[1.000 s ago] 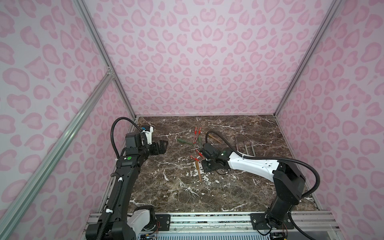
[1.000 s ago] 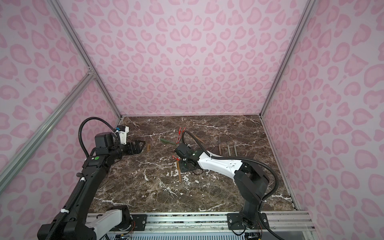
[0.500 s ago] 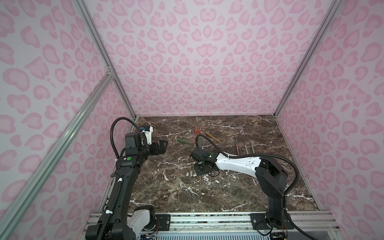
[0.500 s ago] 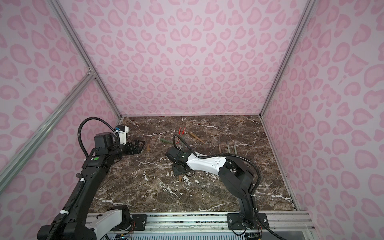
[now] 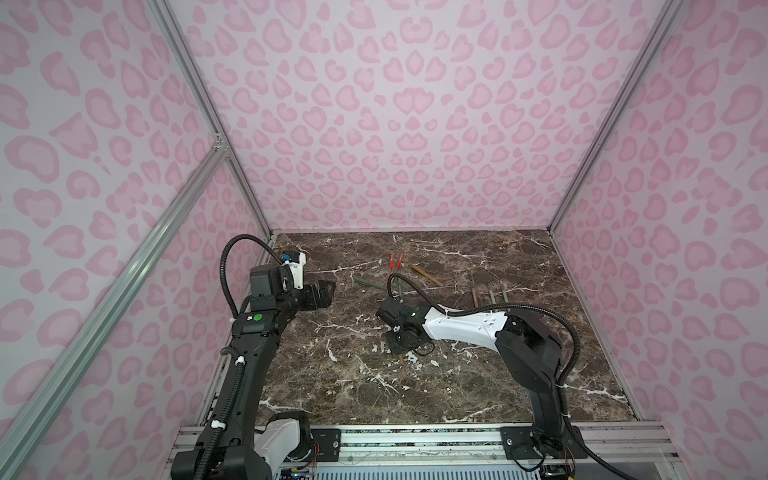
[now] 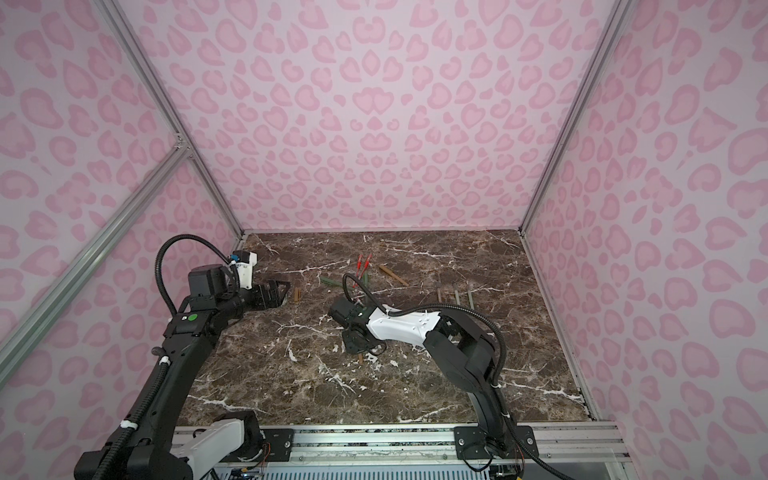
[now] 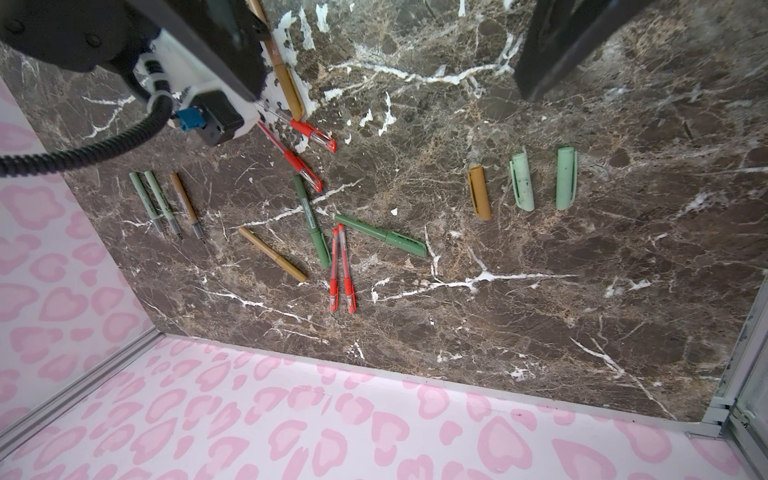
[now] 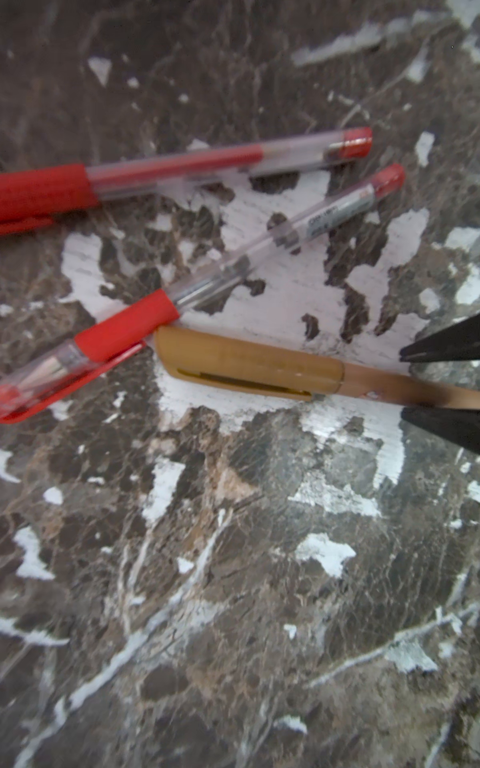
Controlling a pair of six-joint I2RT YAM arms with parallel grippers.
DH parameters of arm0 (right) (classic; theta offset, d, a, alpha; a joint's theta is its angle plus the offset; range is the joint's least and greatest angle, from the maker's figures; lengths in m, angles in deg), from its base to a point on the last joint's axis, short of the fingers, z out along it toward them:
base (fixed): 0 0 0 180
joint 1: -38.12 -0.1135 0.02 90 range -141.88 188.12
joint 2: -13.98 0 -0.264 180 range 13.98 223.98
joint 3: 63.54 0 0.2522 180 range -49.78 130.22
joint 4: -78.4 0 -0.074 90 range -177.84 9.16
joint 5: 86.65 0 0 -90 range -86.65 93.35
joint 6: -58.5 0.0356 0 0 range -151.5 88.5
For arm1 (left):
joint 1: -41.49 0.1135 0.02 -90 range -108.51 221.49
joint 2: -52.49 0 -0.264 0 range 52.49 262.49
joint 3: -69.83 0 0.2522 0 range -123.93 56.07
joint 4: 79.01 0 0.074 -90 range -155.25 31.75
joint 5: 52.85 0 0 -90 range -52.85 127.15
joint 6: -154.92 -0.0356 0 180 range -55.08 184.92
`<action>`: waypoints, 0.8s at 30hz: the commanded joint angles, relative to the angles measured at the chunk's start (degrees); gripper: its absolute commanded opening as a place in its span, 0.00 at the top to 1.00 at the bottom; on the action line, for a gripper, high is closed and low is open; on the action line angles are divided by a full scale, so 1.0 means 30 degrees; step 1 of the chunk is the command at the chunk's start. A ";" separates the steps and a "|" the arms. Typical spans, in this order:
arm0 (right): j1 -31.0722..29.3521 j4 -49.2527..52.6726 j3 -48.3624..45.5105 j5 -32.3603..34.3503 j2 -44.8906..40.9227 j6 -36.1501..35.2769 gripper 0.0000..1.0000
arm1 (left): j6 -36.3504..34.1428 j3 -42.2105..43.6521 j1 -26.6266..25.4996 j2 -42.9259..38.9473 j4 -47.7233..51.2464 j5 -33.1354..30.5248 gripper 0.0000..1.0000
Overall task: Open the pen caps
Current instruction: 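Reach the right gripper to a second tan pen near the red pens and grasp it, then lift the second tan pen toward the left gripper while the left gripper grasps its cap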
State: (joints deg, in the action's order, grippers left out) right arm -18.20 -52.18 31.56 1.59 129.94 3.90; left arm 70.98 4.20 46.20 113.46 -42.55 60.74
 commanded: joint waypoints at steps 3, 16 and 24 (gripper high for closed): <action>-0.0055 -0.0309 -0.0472 -0.0289 0.0315 0.0323 0.80 | 0.0065 0.0066 0.0027 -0.0051 -0.0551 0.0339 0.02; -0.0360 -0.0965 -0.0765 -0.0485 -0.1523 -0.0096 0.91 | 0.0313 0.0161 0.0041 -0.0049 -0.0809 0.1226 0.02; -0.0284 -0.4201 -0.1295 -0.1988 -0.3929 -0.0439 0.93 | 0.1908 0.0863 0.0042 0.0031 -0.2142 0.5120 0.00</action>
State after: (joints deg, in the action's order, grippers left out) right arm -18.96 -58.93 28.50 -1.78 119.39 3.33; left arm 74.11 5.77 46.24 113.70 -44.78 69.66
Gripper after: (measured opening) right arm 0.102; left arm 0.997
